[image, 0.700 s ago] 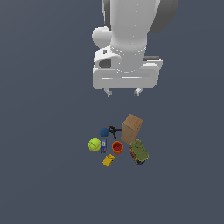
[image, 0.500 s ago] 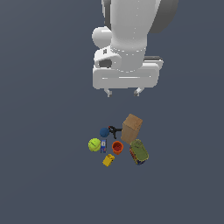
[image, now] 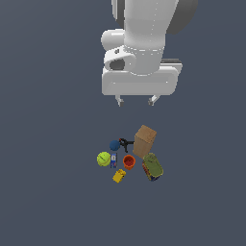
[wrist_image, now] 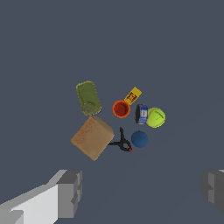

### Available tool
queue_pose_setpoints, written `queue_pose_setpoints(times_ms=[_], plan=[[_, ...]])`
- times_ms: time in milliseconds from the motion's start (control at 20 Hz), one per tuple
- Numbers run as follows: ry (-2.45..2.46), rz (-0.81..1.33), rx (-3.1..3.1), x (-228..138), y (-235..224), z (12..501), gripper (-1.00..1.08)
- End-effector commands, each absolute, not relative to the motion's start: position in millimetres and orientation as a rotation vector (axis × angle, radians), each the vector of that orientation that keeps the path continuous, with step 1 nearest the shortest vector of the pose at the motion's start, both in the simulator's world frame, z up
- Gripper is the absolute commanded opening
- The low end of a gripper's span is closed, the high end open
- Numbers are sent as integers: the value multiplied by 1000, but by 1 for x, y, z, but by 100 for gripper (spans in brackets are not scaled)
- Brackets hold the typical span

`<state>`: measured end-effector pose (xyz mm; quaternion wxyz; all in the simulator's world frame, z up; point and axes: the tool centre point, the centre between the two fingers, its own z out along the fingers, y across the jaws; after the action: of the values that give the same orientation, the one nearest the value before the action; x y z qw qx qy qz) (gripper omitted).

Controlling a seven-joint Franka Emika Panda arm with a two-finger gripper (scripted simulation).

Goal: Pick up a designated object from a clutter of objects.

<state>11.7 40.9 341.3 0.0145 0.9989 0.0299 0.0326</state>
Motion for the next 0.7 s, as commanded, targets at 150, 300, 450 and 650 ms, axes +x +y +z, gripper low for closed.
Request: queue_pose_setpoints(times_ms=[150, 300, 450, 650], plan=[[70, 98, 3112, 12, 42, 338, 100], [35, 96, 3114, 13, 44, 333, 100], [-16, 92, 3117, 14, 47, 326, 100], [-110, 84, 3120, 15, 52, 312, 100]])
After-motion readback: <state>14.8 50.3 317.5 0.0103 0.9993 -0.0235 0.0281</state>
